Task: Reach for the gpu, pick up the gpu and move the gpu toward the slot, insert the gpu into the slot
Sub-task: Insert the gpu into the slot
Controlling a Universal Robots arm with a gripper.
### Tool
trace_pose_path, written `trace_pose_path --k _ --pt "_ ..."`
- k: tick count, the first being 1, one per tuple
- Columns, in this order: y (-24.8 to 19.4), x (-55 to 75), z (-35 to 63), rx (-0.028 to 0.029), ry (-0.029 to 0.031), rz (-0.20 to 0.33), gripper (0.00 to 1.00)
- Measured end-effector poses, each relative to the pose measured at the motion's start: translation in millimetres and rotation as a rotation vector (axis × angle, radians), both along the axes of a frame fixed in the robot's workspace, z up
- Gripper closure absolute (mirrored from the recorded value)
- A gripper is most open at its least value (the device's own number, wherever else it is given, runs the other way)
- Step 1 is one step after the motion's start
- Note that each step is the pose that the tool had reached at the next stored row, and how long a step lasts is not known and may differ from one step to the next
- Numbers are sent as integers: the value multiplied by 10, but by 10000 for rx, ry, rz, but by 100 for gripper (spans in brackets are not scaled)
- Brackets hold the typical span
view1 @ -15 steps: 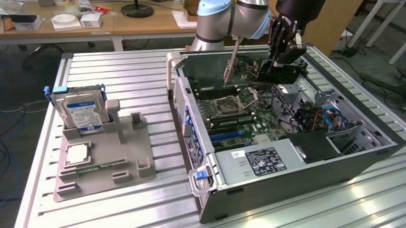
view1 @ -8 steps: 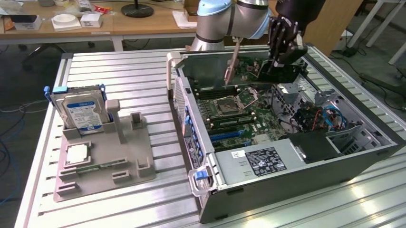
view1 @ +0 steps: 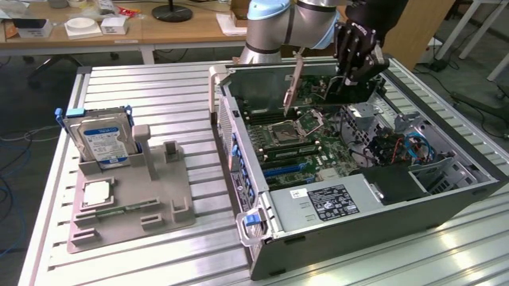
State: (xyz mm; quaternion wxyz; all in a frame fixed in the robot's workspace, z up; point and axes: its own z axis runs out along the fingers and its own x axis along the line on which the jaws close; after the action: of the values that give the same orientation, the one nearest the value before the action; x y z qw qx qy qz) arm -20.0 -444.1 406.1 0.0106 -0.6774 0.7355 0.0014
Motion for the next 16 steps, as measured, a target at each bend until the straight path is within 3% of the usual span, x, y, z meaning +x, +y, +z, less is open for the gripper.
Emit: trace_pose_path --k 3,12,13,16 --pt "0 0 -14 1 -8 287 74" --pt "-2 -3 -162 0 -7 400 74" --pt "-4 -4 -175 1 -16 403 74" --pt "-5 -15 -203 -2 -116 410 74"
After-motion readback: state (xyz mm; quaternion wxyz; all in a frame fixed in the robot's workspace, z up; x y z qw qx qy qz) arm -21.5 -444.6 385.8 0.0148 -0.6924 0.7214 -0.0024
